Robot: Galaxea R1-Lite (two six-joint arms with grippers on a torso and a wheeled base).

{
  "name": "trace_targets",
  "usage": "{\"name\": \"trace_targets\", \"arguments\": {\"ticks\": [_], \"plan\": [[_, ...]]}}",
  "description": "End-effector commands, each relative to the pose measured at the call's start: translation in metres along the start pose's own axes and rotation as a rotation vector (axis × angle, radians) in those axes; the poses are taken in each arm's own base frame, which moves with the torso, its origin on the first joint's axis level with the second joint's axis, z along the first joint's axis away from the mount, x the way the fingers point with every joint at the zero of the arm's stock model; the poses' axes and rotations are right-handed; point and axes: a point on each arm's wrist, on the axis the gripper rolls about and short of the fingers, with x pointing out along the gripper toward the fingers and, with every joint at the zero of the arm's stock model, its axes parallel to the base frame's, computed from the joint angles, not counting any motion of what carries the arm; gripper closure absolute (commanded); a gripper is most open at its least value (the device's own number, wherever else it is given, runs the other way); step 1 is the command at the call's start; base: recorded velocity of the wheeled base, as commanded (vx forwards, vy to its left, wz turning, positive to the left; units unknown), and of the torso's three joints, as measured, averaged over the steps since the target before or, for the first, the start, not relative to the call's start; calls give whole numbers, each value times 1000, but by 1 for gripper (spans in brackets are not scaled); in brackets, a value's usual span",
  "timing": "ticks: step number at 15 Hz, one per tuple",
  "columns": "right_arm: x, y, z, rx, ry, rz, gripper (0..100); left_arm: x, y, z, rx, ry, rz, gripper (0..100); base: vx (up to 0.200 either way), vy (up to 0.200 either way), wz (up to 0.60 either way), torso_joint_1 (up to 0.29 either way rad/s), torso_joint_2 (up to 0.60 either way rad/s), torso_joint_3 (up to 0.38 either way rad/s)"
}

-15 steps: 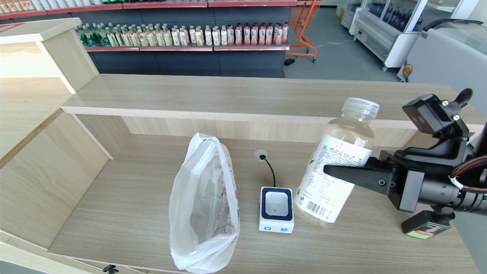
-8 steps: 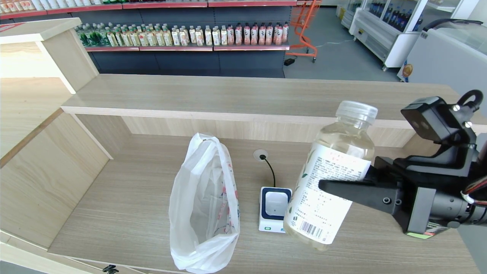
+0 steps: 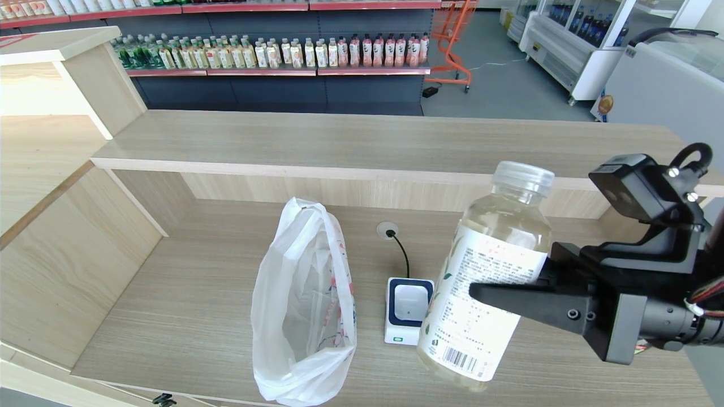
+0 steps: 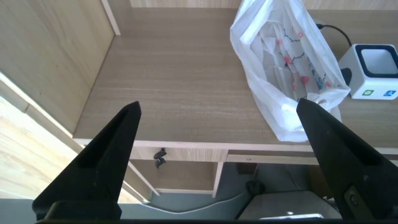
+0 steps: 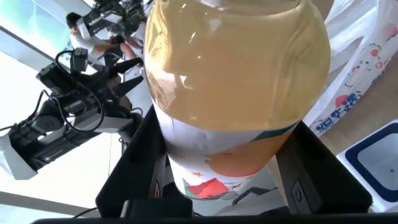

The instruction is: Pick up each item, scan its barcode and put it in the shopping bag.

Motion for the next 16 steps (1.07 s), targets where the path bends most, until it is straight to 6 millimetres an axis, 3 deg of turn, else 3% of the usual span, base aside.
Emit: {"name": "trace_targets", "arguments": {"ticks": [1,3,5,7,12,16], "plan": [[0,0,-2,-1,2,-3,100,0,0,0,0,0,0,0,0,0,0,0,0,0],[-1,-8,-4,-140,9,-43,100,0,0,0,0,0,0,0,0,0,0,0,0,0],[-14,-59,-13,-506,88,-213,100,0,0,0,0,0,0,0,0,0,0,0,0,0],[-23,-104,-18,-706,161,-280,100,0,0,0,0,0,0,0,0,0,0,0,0,0],[-4,-163,-35,-924,204,-182,100,0,0,0,0,0,0,0,0,0,0,0,0,0],[12,-190,-52,-1029,191,-63,100,0,0,0,0,0,0,0,0,0,0,0,0,0]]}}
